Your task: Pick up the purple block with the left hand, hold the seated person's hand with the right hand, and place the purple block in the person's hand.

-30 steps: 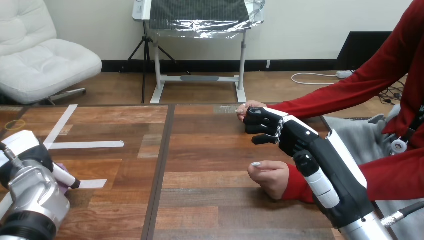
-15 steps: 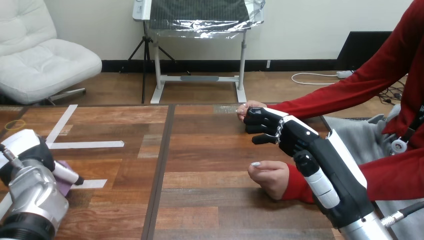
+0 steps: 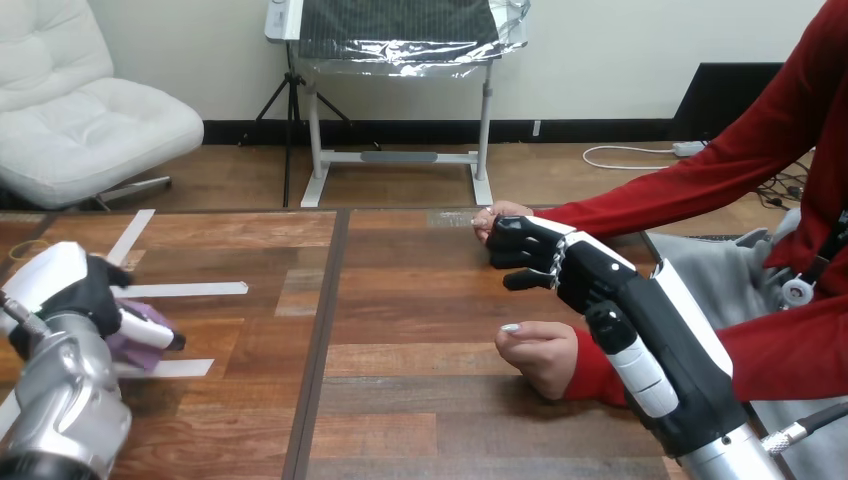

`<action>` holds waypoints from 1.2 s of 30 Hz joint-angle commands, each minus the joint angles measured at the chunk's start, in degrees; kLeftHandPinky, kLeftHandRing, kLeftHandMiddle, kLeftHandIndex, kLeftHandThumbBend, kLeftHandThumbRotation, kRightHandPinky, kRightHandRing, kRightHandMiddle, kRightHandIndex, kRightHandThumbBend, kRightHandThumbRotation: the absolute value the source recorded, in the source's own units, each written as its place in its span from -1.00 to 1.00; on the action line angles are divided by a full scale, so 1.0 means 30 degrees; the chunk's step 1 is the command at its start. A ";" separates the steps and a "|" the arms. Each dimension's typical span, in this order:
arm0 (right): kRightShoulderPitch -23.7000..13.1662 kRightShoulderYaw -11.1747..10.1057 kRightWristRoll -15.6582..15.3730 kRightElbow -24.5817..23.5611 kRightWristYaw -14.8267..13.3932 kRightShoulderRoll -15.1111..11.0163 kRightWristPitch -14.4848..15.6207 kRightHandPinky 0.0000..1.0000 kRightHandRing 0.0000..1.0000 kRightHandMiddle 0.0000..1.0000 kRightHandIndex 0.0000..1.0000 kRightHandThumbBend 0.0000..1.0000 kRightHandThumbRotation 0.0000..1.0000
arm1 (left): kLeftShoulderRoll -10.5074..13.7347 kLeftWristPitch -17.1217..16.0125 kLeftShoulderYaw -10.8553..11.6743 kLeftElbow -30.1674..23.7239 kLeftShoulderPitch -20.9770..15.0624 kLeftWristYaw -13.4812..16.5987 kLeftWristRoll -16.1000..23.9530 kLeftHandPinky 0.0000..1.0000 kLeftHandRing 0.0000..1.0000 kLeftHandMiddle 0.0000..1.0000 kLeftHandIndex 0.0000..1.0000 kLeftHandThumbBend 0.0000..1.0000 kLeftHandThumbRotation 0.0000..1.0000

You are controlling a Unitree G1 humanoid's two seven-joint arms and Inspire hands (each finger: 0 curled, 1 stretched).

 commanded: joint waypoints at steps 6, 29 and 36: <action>-0.1400 -0.0466 -0.1559 0.0064 -0.0954 -0.0071 -0.0585 0.42 0.54 0.58 0.61 0.82 1.00 | 0.0392 -0.1590 0.1750 -0.6650 0.1592 0.0040 -0.0876 -0.06 -0.01 0.05 -0.06 0.61 -1.00; -0.2740 -0.0956 -0.2641 0.1398 -0.1295 -0.0574 -0.0018 0.47 0.56 0.60 0.61 0.75 0.96 | -0.0698 -0.0524 0.2013 -1.2849 0.3440 -0.1198 -0.1549 -0.48 -0.35 -0.20 -0.08 0.56 -1.00; -0.3353 -0.1289 -0.3362 0.1808 -0.1544 -0.1156 0.0279 0.52 0.58 0.61 0.63 0.85 0.95 | -0.1176 -0.0623 0.2124 -1.3815 0.3768 -0.1602 -0.1937 -0.41 -0.28 -0.15 -0.07 0.50 -1.00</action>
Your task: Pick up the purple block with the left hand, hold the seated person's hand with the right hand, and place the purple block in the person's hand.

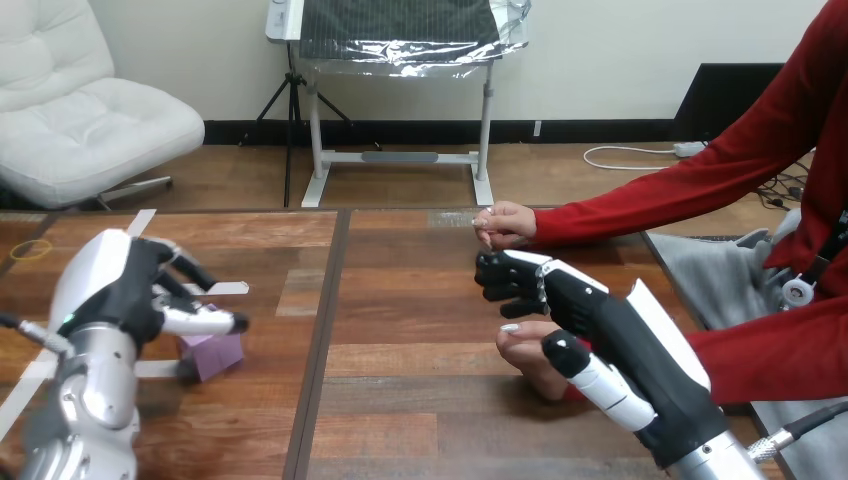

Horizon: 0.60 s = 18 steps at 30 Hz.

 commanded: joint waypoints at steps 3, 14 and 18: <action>-0.3429 -0.1340 -0.0758 0.0642 -0.1082 -0.1186 0.0311 0.52 0.58 0.61 0.63 0.87 0.94 | -0.0522 -0.0518 0.0610 -0.4541 -0.0710 -0.0401 -0.0298 -0.39 -0.27 -0.15 -0.08 0.49 -1.00; -0.4321 -0.1558 -0.0548 0.1482 -0.1036 -0.1875 0.0079 0.49 0.59 0.62 0.63 0.88 0.89 | -0.0872 -0.0608 0.0474 -0.5516 -0.0263 -0.0802 -0.0241 -0.40 -0.28 -0.15 -0.09 0.47 -1.00; -0.4496 -0.1585 -0.0472 0.1608 -0.1072 -0.1973 0.0054 0.49 0.59 0.62 0.63 0.87 0.90 | -0.0935 -0.0564 0.0438 -0.5607 -0.0192 -0.0883 -0.0076 -0.39 -0.28 -0.15 -0.09 0.47 -1.00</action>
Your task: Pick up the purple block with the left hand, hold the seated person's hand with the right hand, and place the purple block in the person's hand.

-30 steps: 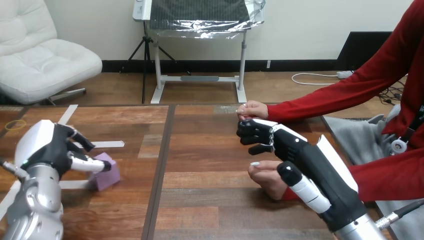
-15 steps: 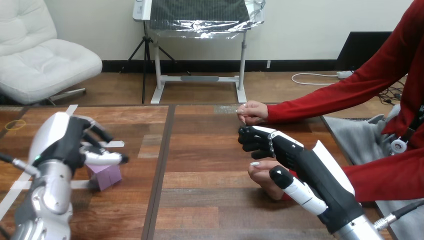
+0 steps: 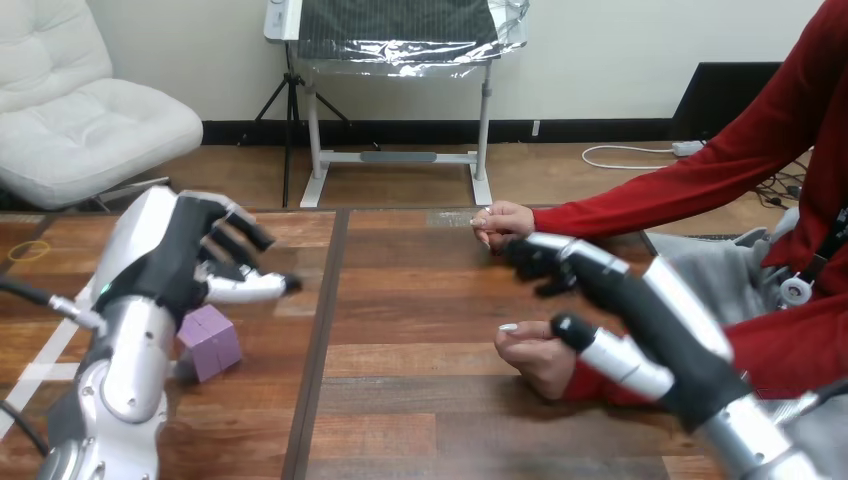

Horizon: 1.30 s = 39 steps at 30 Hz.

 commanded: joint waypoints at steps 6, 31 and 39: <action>-0.2536 -0.0705 0.0352 0.0070 -0.0585 -0.0457 -0.0549 0.48 0.59 0.62 0.63 0.83 0.92 | -0.0036 -0.0219 0.0375 -0.1427 -0.0577 -0.0029 0.0377 -0.38 -0.26 -0.14 -0.08 0.45 -1.00; -0.2509 -0.0589 0.0630 0.0092 -0.0582 -0.0454 -0.0563 0.44 0.56 0.60 0.61 0.82 0.98 | -0.0121 -0.0369 0.0452 -0.0978 -0.0637 0.0415 0.0837 -0.12 0.10 0.21 0.20 0.52 -1.00; -0.2390 -0.0575 0.0615 0.0045 -0.0608 -0.0423 -0.0665 0.45 0.56 0.60 0.61 0.84 0.99 | 0.0200 -0.0664 0.0362 -0.0632 -0.0679 0.0191 0.1011 0.01 0.26 0.35 0.28 0.54 -1.00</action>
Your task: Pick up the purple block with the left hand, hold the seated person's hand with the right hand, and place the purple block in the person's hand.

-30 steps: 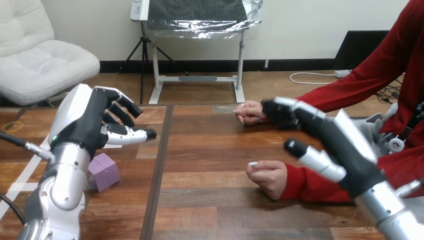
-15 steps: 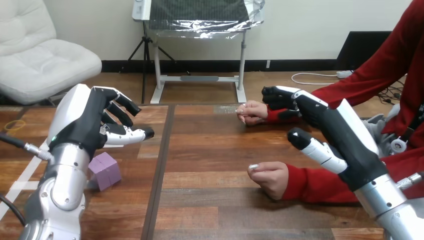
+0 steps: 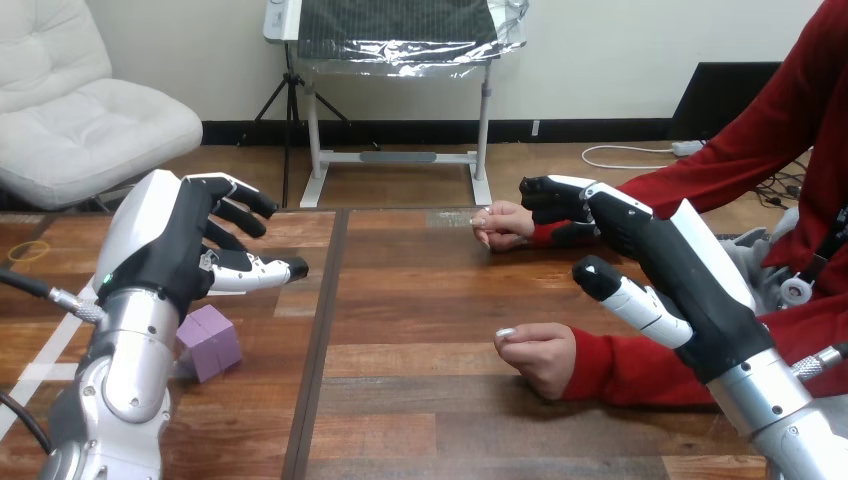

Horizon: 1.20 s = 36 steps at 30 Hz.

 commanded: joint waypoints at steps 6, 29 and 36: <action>-0.0608 -0.0119 0.0393 -0.0172 -0.0217 0.0078 -0.0272 0.46 0.56 0.60 0.61 0.84 1.00 | 0.1014 -0.0898 -0.0105 0.0662 -0.0941 -0.0181 0.1107 0.08 0.33 0.41 0.33 0.58 -1.00; -0.0253 -0.0053 0.0443 -0.0455 -0.0230 0.0209 -0.0370 0.47 0.57 0.60 0.61 0.86 1.00 | 0.1860 -0.1912 -0.0734 0.4617 -0.2737 -0.0934 0.2819 0.23 0.48 0.53 0.48 0.65 -0.87; -0.0153 -0.0030 0.0533 -0.0531 -0.0151 0.0179 -0.0511 0.48 0.57 0.60 0.61 0.85 1.00 | 0.2141 -0.2350 -0.1019 0.6047 -0.3383 -0.0990 0.3254 0.29 0.54 0.58 0.52 0.69 -0.86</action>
